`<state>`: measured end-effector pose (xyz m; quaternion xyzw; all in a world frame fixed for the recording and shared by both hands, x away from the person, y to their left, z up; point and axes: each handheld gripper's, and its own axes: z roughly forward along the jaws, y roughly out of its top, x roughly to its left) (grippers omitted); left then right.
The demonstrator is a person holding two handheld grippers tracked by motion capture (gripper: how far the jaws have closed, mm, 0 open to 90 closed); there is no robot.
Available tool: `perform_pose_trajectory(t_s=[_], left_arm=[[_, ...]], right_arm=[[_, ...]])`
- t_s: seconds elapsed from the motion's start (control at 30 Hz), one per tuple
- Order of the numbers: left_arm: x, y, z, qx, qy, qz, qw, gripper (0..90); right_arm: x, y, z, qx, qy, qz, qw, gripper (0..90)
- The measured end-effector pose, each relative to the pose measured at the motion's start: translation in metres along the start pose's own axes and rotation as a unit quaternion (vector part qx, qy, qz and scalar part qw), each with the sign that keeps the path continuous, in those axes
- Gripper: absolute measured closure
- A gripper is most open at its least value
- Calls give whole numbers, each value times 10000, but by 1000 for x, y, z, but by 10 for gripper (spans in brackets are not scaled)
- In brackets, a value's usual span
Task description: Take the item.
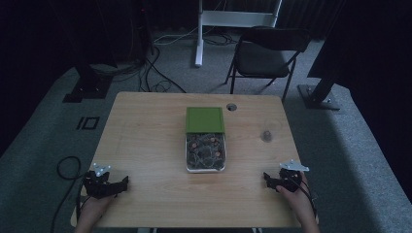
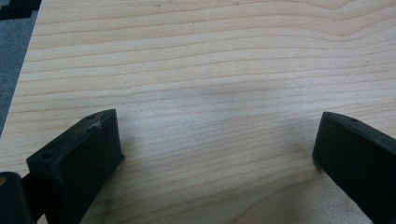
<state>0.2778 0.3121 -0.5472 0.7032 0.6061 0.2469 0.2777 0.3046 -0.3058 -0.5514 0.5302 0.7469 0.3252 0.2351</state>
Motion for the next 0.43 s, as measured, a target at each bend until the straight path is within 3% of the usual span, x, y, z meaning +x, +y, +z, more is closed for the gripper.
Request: perform_pose_trajectory(t_s=[0.1, 0.43], left_arm=[[0, 0, 0, 0, 1, -2, 10000, 17], [0, 0, 0, -1, 0, -1, 10000, 17]], right_arm=[[-1, 0, 1, 23, 103, 27, 9999, 159], [-1, 0, 1, 41, 137, -11, 9999, 140]])
